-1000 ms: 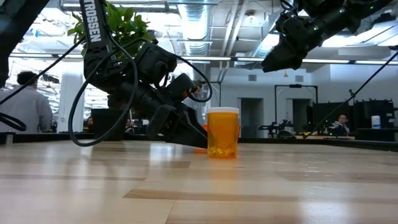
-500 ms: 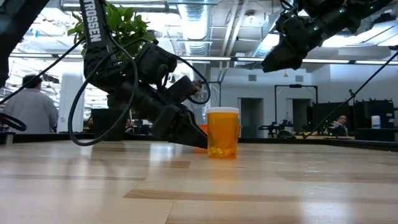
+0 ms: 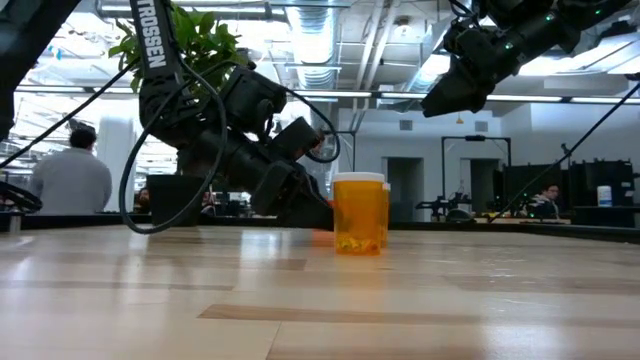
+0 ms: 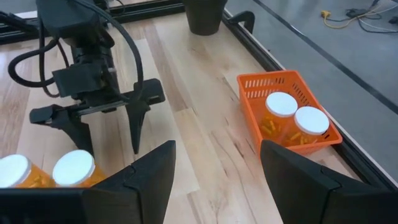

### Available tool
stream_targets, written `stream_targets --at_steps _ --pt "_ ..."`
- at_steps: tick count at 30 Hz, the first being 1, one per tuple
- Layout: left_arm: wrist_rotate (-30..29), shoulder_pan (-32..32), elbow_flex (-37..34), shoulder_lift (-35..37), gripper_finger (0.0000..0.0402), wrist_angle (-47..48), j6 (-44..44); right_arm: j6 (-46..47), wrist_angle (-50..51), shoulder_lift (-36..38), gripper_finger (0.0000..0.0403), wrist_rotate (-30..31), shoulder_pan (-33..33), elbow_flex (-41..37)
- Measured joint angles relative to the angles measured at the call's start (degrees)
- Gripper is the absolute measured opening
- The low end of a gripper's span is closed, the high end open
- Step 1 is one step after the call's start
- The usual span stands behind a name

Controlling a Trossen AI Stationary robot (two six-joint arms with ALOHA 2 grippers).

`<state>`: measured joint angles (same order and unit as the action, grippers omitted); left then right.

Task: Pick and place pill bottles into a basket
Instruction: Put the orange medicine bottle into the orange bin

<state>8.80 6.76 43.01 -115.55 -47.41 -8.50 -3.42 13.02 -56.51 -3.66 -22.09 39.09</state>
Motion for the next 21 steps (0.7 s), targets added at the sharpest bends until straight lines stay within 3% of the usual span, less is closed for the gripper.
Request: stream_targets --at_steps 21 --pt "5.55 0.00 5.87 0.02 0.0319 4.84 -3.14 -0.11 0.29 0.00 0.0230 -0.98 0.00 0.00"
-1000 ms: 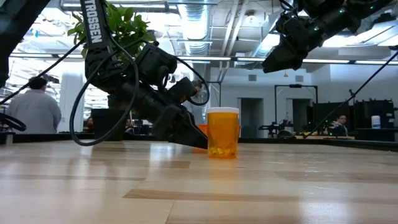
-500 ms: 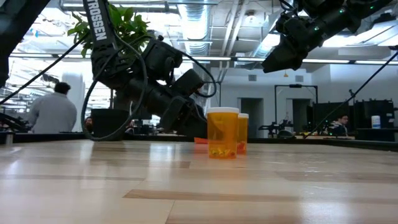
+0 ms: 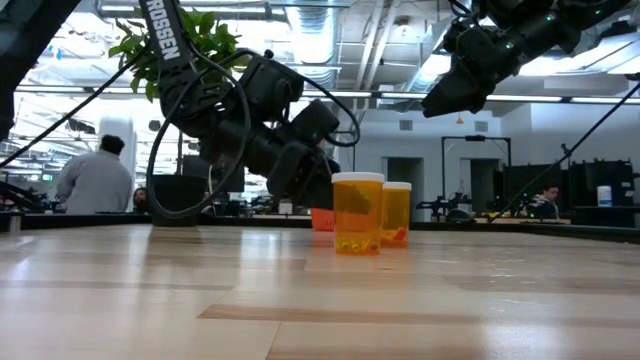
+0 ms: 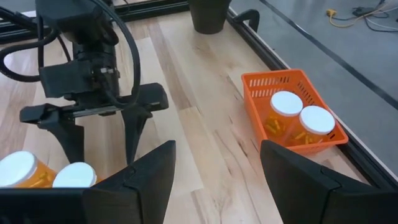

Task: Pick and place pill bottles into a basket
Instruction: Put the orange medicine bottle into the orange bin

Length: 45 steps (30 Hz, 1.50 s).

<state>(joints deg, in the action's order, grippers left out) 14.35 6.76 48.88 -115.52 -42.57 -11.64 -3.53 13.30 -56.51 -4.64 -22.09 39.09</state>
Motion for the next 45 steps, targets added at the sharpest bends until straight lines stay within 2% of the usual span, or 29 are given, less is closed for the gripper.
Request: stream_targets --at_steps 11,15,25,37,41,45 --pt "5.19 0.62 3.96 0.00 0.0319 7.64 -0.46 -0.05 0.02 0.00 0.0230 -0.07 0.00 0.00" --pt "7.92 0.63 5.21 0.00 0.0319 7.60 -0.68 -0.07 0.42 0.00 0.0230 -0.13 0.00 0.00" --pt "8.11 0.63 8.52 0.00 0.0319 13.33 -2.22 -0.96 1.07 0.00 0.0230 -0.13 0.00 0.00" --pt "7.38 0.70 9.84 0.00 0.0317 15.42 -2.25 -1.17 1.06 0.00 0.0230 -0.11 0.00 0.00" --pt "7.34 0.72 9.84 0.00 0.0300 15.95 -2.27 -1.16 1.05 0.00 0.0230 -0.10 0.00 0.00" --pt "7.34 0.72 9.84 0.00 0.0262 15.98 -2.34 -1.09 1.05 0.00 0.0230 -0.10 0.00 0.00"
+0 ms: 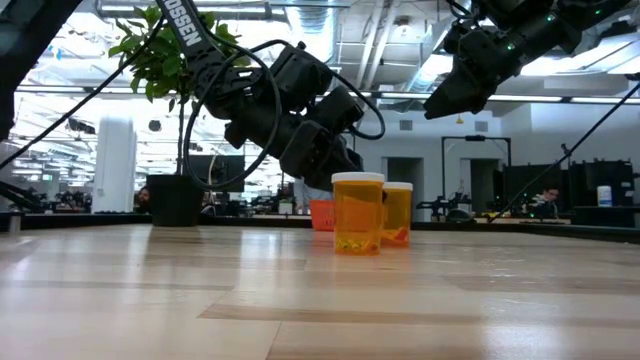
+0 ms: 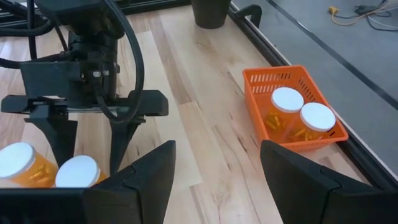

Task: Pick and place pill bottles into a basket
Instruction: Put the orange medicine bottle into the orange bin

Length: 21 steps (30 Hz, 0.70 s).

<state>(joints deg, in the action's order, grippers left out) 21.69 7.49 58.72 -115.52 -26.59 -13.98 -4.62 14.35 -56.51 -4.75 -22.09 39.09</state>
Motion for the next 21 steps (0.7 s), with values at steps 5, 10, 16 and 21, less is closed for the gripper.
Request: stream_targets --at_steps 5,10,16,21 --pt "0.00 0.00 0.00 0.00 0.0206 0.00 -0.04 0.04 0.00 0.00 0.0230 -0.36 0.00 0.00" --pt "0.00 -0.02 0.01 0.00 0.0167 -0.07 -0.35 0.04 0.05 0.00 0.0230 -0.49 0.00 0.00" --pt "0.00 -0.04 0.02 0.00 0.0158 -0.11 -0.39 0.07 0.20 0.00 0.0230 -0.49 0.00 0.00" --pt "0.00 -0.04 0.02 0.00 0.0167 -0.09 -0.42 0.07 0.22 0.00 0.0230 -0.48 0.00 0.00"
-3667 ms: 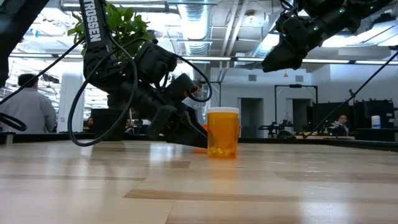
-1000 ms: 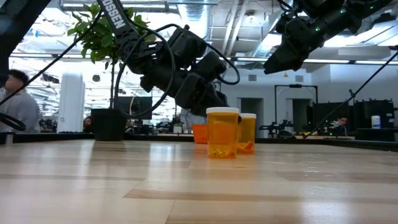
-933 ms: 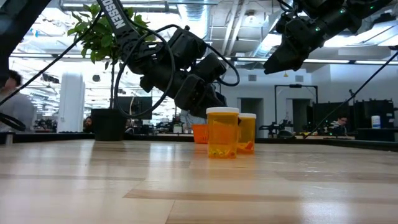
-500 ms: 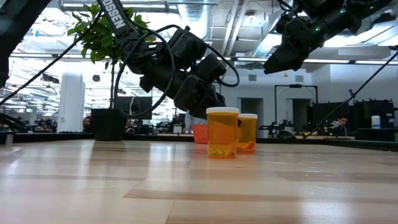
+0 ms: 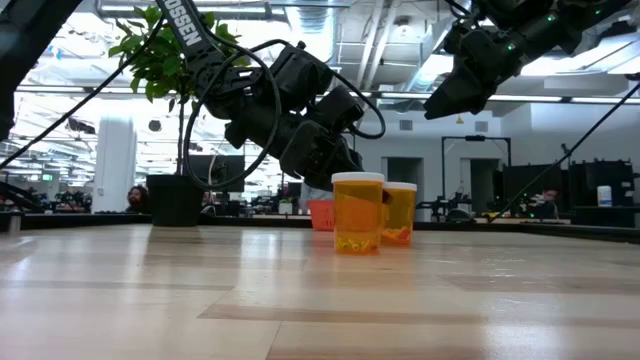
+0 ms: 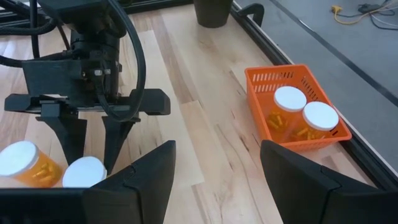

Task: Pick and place pill bottles into a basket
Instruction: Put the orange medicine bottle into the orange bin

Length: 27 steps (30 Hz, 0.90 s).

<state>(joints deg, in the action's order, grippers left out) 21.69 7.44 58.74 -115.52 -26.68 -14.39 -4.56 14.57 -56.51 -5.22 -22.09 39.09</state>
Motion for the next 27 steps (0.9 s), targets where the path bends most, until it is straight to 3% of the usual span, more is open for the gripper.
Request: stream_targets --at_steps 14,22,27 --pt "0.00 0.00 0.00 0.00 0.0169 0.04 0.00 2.41 7.65 0.00 0.0230 -2.65 0.65 0.00" --pt "0.00 0.00 0.00 0.00 0.0169 0.17 0.02 7.05 10.52 -0.53 0.0230 -3.35 7.99 0.00" --pt "0.00 0.00 0.00 0.00 0.0169 0.22 0.00 9.67 10.17 -4.97 0.0224 -2.26 13.71 0.02"
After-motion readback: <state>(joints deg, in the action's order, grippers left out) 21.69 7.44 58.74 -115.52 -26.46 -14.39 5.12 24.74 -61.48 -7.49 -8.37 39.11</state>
